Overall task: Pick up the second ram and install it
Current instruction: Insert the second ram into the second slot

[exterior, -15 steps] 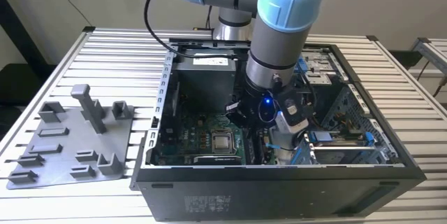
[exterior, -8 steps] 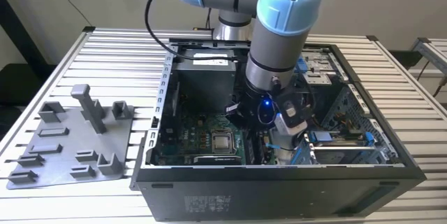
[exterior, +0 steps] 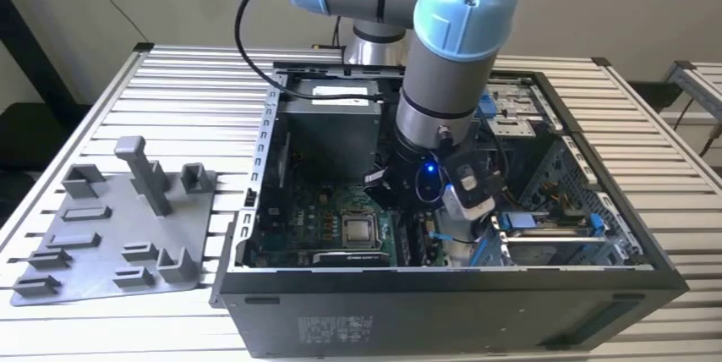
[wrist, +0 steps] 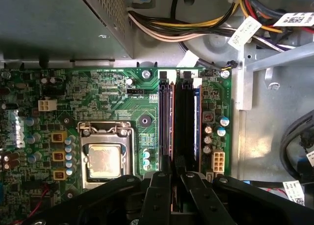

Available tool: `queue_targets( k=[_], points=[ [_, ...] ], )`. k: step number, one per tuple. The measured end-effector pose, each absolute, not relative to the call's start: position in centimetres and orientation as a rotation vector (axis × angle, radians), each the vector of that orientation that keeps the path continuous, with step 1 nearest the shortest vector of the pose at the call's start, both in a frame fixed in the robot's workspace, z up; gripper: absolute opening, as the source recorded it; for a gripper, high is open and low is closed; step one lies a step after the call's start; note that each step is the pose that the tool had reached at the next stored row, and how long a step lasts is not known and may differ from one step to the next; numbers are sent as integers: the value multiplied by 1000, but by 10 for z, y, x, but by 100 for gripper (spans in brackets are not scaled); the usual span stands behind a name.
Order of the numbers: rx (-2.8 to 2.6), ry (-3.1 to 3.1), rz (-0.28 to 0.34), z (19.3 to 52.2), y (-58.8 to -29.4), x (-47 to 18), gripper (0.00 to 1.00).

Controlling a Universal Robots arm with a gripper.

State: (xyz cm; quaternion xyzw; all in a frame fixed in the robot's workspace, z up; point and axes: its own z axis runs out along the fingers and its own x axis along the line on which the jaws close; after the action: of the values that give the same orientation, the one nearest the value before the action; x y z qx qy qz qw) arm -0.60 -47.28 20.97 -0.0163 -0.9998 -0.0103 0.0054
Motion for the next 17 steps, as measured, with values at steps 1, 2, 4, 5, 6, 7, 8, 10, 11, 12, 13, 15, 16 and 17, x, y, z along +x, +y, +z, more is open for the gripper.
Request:
queue_targets(
  k=[1, 2, 4, 5, 6, 7, 8, 10, 11, 12, 13, 15, 16, 17],
  points=[
    [-51, -3130, -33, 210, -473, -6, 14],
    [-51, -3130, -33, 210, -473, -6, 14],
    [-51, -3131, -39, 209, -472, -6, 14],
    [-51, -3131, -39, 208, -472, -6, 16],
    [-51, -3131, -35, 209, -473, -6, 16],
    [-51, -3130, -33, 210, -473, -6, 22],
    [-51, -3130, -33, 210, -473, -6, 22],
    [-52, -3130, -33, 219, -473, -6, 22],
    [-52, -3130, -33, 223, -473, -6, 22],
    [-52, -3130, -33, 228, -473, -6, 22],
    [-52, -3130, -33, 232, -473, -6, 22],
    [-52, -3130, -33, 238, -473, -6, 22],
    [-52, -3130, -34, 238, -473, -6, 22],
    [-52, -3130, -33, 238, -473, -6, 22]
  ],
)
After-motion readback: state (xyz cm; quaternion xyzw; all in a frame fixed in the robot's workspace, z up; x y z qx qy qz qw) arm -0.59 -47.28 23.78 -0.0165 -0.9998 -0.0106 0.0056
